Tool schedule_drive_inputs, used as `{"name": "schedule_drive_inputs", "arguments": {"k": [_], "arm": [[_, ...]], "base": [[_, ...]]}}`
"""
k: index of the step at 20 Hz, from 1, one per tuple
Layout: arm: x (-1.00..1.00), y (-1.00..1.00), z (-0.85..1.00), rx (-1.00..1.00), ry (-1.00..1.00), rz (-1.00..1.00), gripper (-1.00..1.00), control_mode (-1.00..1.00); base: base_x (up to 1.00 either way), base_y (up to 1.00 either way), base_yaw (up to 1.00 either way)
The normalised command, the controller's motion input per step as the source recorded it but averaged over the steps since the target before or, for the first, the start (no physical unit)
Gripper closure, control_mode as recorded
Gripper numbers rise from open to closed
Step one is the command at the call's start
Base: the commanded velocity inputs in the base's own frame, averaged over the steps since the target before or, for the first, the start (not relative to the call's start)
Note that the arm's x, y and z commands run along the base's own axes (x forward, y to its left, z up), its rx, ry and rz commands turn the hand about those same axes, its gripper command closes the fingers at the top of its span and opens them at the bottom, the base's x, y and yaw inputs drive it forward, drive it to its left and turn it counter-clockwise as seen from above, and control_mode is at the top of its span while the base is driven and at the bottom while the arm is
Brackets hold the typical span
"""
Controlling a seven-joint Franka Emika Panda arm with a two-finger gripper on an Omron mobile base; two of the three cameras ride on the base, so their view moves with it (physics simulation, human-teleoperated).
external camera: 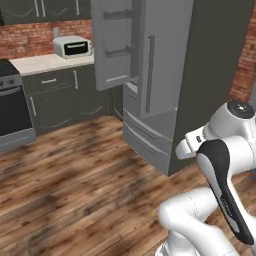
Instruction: Place the cold items (mushroom and lime) from the fridge in one tupperware on the dining counter. Place the warm items (kebab skewer and hot dog) in the stove area in another tupperware.
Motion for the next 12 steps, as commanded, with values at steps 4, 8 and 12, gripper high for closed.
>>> {"name": "schedule_drive_inputs", "arguments": {"k": [4, 8, 12], "arm": [[0.0, 0.0, 0.0, 0.0, 0.0, 0.0, -1.0, 1.0], [0.0, 0.0, 0.0, 0.0, 0.0, 0.0, -1.0, 1.0], [0.0, 0.0, 0.0, 0.0, 0.0, 0.0, -1.0, 1.0]], "base": [[0.92, 0.89, 0.21], [1.0, 0.95, 0.02], [1.0, 1.0, -0.09]]}}
